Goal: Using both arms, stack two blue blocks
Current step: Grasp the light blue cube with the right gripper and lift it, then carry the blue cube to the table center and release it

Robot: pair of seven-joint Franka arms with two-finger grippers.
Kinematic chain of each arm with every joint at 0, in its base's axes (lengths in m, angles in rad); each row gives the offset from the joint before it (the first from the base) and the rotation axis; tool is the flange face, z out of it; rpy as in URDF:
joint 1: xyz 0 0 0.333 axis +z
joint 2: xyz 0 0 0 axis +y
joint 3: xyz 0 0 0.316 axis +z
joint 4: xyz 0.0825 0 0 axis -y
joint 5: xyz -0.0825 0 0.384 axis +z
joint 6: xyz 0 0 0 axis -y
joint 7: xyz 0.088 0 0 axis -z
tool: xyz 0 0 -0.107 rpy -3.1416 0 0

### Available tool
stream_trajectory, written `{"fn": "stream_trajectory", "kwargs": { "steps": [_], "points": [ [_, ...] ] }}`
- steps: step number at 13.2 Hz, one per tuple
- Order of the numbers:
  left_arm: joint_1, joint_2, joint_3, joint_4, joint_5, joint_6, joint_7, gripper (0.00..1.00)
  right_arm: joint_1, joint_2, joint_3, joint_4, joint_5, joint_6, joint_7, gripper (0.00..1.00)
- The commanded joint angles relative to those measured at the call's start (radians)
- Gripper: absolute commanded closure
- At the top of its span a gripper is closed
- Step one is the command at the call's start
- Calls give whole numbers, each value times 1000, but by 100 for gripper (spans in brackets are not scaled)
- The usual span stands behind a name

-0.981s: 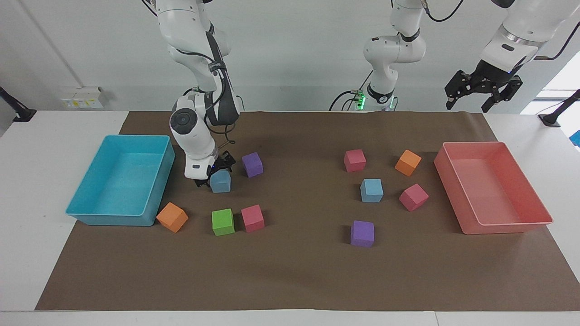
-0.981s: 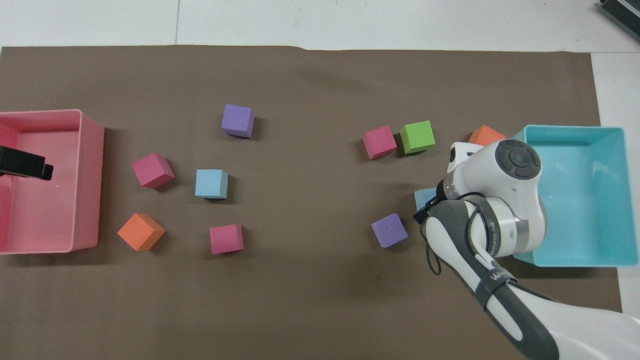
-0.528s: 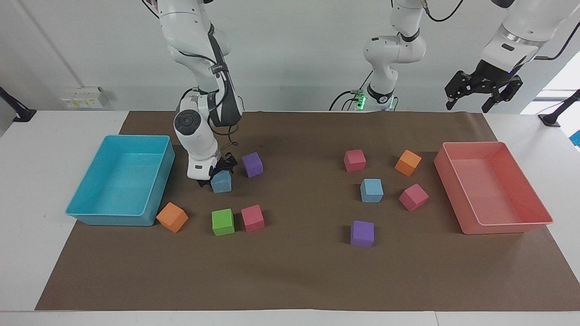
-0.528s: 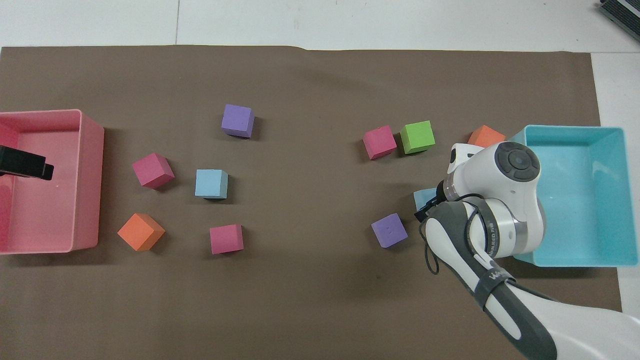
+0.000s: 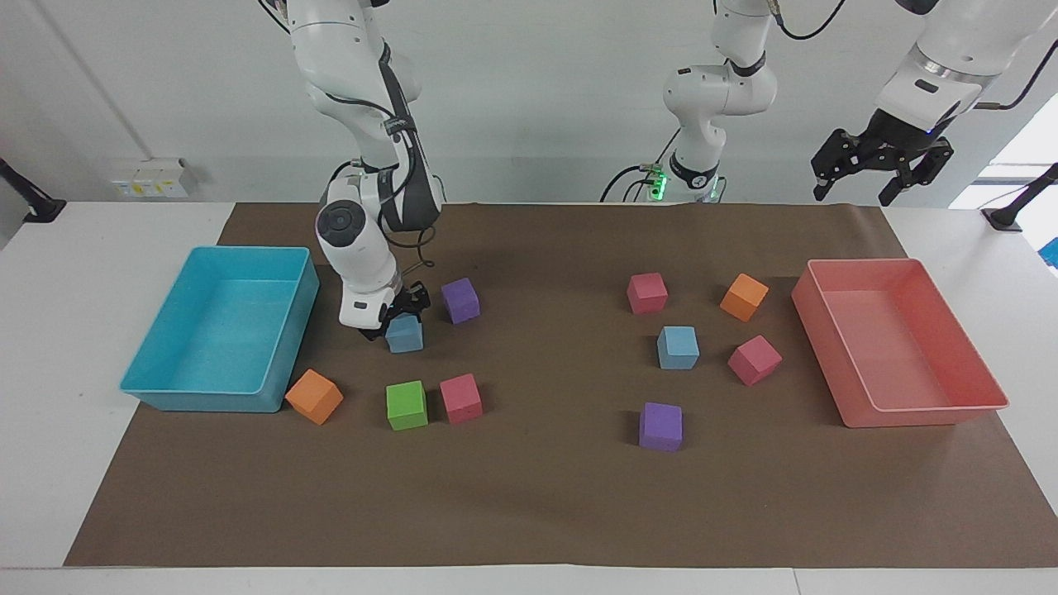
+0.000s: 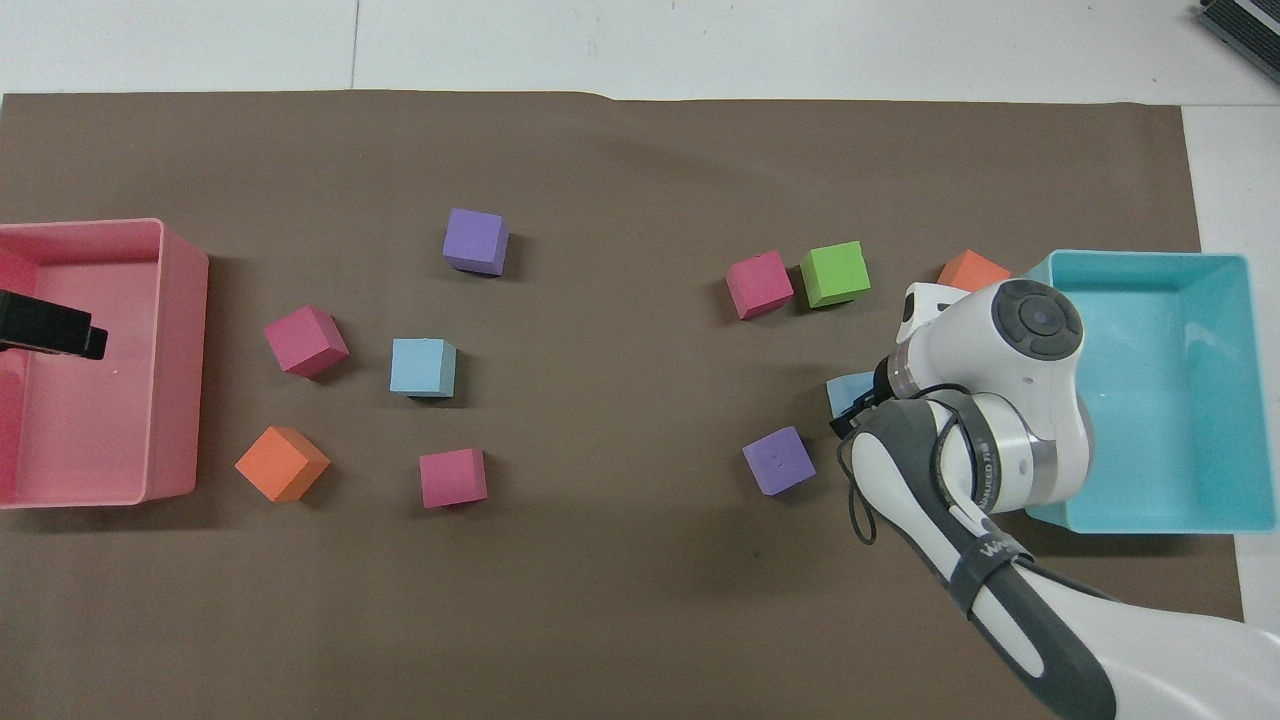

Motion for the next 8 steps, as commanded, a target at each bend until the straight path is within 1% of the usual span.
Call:
{"fn": "stream_trajectory", "kwargs": {
  "steps": [1,3,5,8],
  "points": [
    [-5,-23,3,-27,-9,20,-7,0,-14,-32,1,79,17,-104,51,100],
    [-5,-23,3,-27,-9,21,-9,0,-14,-46,-4,137,15,-167,117,100],
    [-4,-23,3,-27,-9,20,-9,0,-14,-43,-4,200,15,-236,186,100],
    [-5,-23,3,-29,-9,20,-9,0,10,-37,5,237,2,-267,270,100]
  ]
}}
